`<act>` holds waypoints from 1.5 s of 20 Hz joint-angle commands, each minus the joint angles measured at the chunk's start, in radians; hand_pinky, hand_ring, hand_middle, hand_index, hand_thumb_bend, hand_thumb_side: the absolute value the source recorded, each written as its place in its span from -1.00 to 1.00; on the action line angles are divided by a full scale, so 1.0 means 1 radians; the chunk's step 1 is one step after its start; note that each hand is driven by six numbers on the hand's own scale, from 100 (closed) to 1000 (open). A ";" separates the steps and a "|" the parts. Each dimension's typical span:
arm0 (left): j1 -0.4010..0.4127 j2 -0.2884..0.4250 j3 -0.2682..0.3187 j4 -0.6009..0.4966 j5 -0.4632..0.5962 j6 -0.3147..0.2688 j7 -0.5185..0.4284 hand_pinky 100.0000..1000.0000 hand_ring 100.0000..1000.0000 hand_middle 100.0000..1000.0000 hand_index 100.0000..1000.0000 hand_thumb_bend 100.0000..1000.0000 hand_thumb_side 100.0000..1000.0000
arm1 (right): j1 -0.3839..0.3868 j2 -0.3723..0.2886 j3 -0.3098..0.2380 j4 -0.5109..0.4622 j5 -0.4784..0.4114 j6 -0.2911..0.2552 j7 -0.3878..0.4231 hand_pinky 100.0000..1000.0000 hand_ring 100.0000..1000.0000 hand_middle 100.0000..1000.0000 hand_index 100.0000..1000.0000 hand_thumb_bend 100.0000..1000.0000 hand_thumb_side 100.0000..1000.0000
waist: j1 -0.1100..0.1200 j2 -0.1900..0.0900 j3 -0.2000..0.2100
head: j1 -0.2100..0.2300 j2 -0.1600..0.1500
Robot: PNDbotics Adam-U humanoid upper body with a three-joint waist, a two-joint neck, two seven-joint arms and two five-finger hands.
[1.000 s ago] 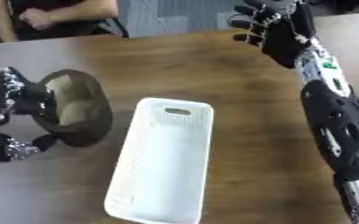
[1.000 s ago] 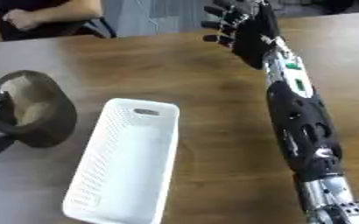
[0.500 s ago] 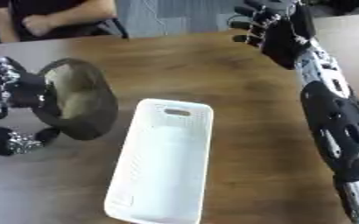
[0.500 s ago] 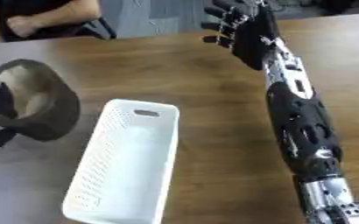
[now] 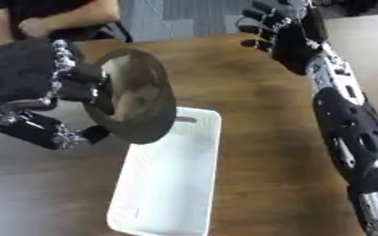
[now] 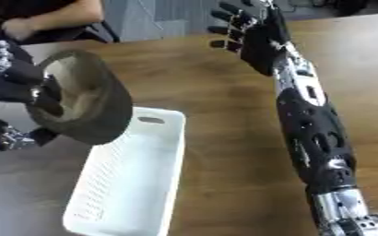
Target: Pick up objects on the table and place them in the box.
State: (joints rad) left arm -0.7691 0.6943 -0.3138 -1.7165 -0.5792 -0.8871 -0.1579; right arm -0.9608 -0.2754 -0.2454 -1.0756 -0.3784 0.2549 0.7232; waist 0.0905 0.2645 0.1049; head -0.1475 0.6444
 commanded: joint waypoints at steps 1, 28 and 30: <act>-0.017 0.006 -0.003 -0.014 0.033 -0.008 -0.036 -1.00 -1.00 -1.00 -0.85 -1.00 -0.65 | -0.023 -0.004 0.001 -0.023 0.002 0.001 0.005 0.44 0.67 0.90 1.00 -1.00 1.00 | -0.002 -0.025 0.000 | 0.009 -0.017; 0.028 -0.130 -0.126 0.081 0.087 -0.020 -0.273 -1.00 -1.00 -0.93 -0.41 -1.00 -0.68 | -0.034 0.014 0.002 -0.033 -0.001 0.006 0.008 0.44 0.67 0.90 1.00 -1.00 1.00 | -0.014 -0.010 -0.018 | 0.012 -0.034; 0.034 -0.125 -0.130 0.093 0.049 -0.020 -0.338 -1.00 -1.00 -0.47 -0.04 -1.00 -0.62 | -0.034 0.013 0.000 -0.034 -0.002 0.006 0.007 0.44 0.67 0.90 1.00 -1.00 1.00 | -0.014 -0.009 -0.017 | 0.011 -0.033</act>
State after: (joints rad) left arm -0.7281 0.5552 -0.4461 -1.6219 -0.5177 -0.7692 -0.3310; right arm -0.9693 -0.2546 -0.2425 -1.0822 -0.3782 0.2608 0.7286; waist 0.0784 0.2707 0.0880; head -0.1392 0.6269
